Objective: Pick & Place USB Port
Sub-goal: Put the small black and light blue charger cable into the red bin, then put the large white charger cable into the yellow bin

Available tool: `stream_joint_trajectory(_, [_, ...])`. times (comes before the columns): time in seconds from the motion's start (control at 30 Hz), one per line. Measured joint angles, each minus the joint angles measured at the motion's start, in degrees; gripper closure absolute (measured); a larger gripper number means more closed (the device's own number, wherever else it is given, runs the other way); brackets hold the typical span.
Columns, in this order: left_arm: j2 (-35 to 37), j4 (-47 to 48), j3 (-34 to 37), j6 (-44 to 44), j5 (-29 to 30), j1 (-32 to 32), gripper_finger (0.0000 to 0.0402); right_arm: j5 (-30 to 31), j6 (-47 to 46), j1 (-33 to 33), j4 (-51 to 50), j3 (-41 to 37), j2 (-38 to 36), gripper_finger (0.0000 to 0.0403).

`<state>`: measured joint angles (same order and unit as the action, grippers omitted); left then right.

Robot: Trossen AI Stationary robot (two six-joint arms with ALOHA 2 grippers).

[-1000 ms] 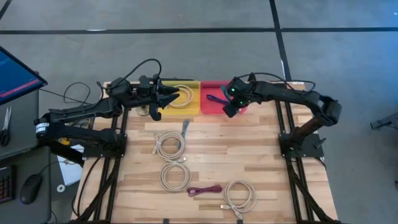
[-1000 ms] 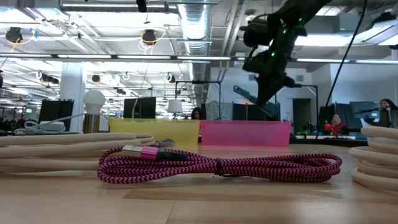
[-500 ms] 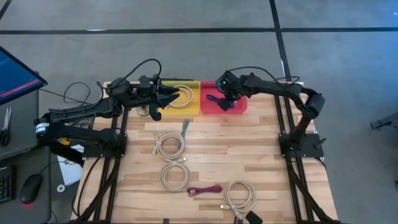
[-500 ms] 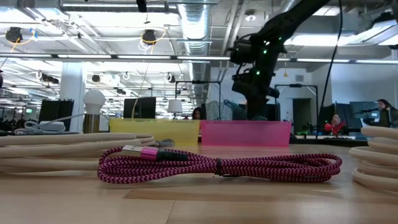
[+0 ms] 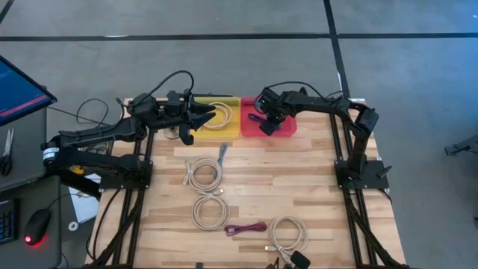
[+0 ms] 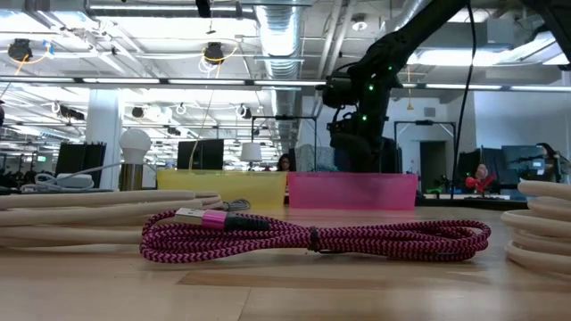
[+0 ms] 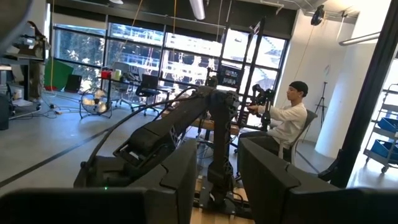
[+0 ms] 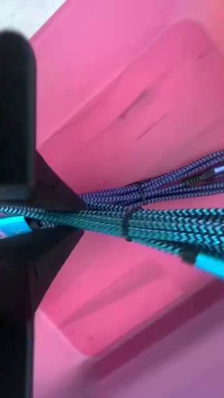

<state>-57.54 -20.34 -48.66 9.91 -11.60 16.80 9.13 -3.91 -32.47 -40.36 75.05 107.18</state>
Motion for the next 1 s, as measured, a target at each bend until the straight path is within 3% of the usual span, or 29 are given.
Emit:
stream_joint_trajectory(0.27, [0.0, 0.1, 0.0, 0.0, 0.0, 0.0, 0.0285, -0.1, 2.1, -0.6, -2.2, 0.2, -1.9, 0.0288])
stream_joint_trajectory(0.5, [0.0, 0.6, 0.0, 0.0, 0.0, 0.0, 0.0285, -1.7, 5.9, 1.8, -14.6, 6.4, -6.4, 0.0274])
stream_joint_trajectory(0.83, [0.0, 1.5, 0.0, 0.0, 0.0, 0.0, 0.0285, -28.2, 5.3, 9.4, -19.7, 9.8, -16.5, 0.0289])
stream_joint_trajectory(1.0, [0.0, 1.5, 0.0, 0.0, 0.0, 0.0, 0.0285, -34.0, -1.6, 14.6, -19.8, 9.8, -21.1, 0.029])
